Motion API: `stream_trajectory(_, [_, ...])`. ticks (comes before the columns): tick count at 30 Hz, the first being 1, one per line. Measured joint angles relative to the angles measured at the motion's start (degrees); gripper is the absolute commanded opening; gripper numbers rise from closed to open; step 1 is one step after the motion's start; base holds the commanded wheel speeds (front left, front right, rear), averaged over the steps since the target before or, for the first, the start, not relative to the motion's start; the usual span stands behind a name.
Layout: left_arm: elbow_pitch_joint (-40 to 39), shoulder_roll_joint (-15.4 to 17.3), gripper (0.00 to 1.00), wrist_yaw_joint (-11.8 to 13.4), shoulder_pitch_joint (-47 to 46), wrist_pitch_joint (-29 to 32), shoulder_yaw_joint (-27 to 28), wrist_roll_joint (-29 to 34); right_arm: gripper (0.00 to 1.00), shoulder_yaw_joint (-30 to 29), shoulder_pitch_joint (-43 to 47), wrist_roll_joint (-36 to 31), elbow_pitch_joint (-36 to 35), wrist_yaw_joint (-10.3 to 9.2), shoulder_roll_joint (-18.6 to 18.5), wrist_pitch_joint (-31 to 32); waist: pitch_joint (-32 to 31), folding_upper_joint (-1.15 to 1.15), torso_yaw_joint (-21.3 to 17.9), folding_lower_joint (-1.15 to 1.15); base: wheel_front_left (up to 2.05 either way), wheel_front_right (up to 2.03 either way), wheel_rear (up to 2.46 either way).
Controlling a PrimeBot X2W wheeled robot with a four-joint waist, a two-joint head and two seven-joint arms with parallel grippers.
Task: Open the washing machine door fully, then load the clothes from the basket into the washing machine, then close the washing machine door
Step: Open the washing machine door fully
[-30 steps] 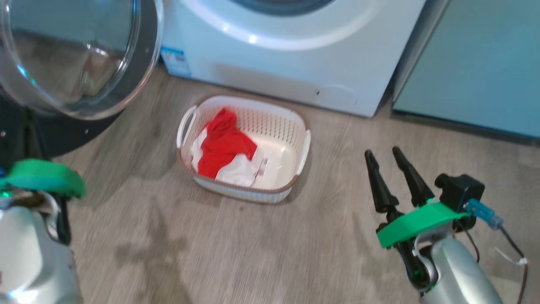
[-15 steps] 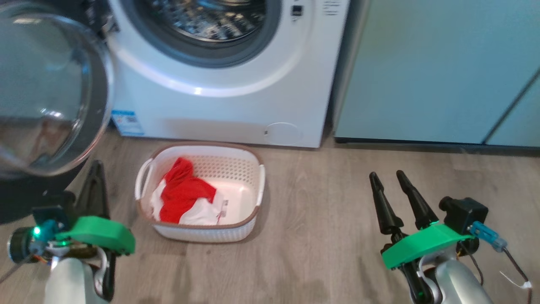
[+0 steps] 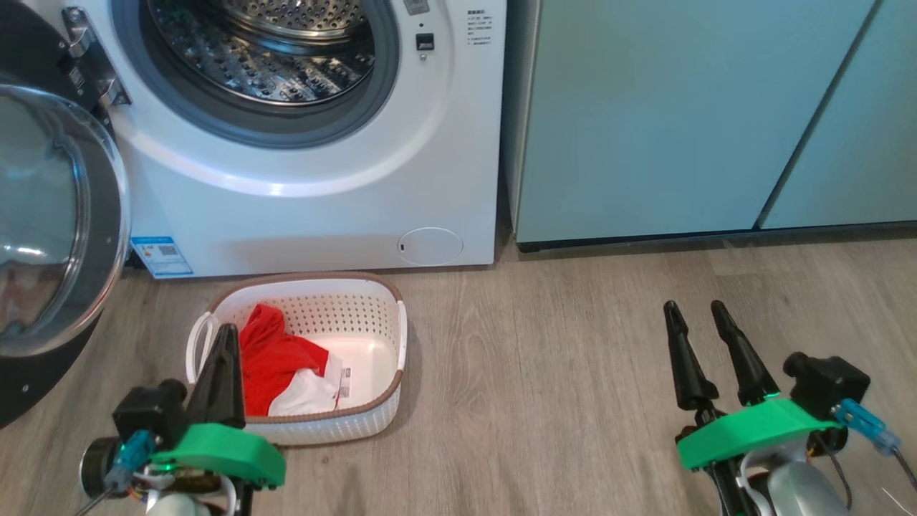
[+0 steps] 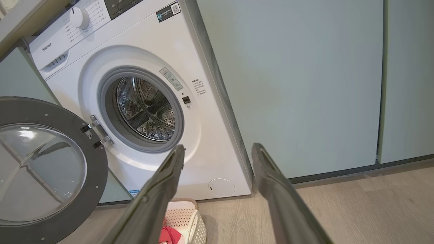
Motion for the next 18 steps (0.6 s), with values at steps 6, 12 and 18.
stream_trajectory(6, [-3.45,0.08,0.00,2.14,2.50,0.00,-2.43,-1.91,1.00,-0.99,1.29,-0.24,-1.05,0.00,0.04,0.00,-0.45,0.00,-0.91,0.00,0.00,0.00,0.00])
stream_trajectory(12, [-4.86,0.11,0.00,3.11,4.26,0.00,-3.71,-1.68,1.00,-1.48,1.90,-0.24,-1.51,0.00,0.09,0.00,-0.69,0.00,-0.95,0.00,0.00,0.00,0.00])
stream_trajectory(18, [-5.47,0.13,1.00,3.58,4.37,0.00,-4.91,-1.68,1.00,-1.45,1.90,-0.23,-1.52,0.00,0.12,0.00,-0.74,0.00,-0.52,0.00,0.00,0.00,0.00])
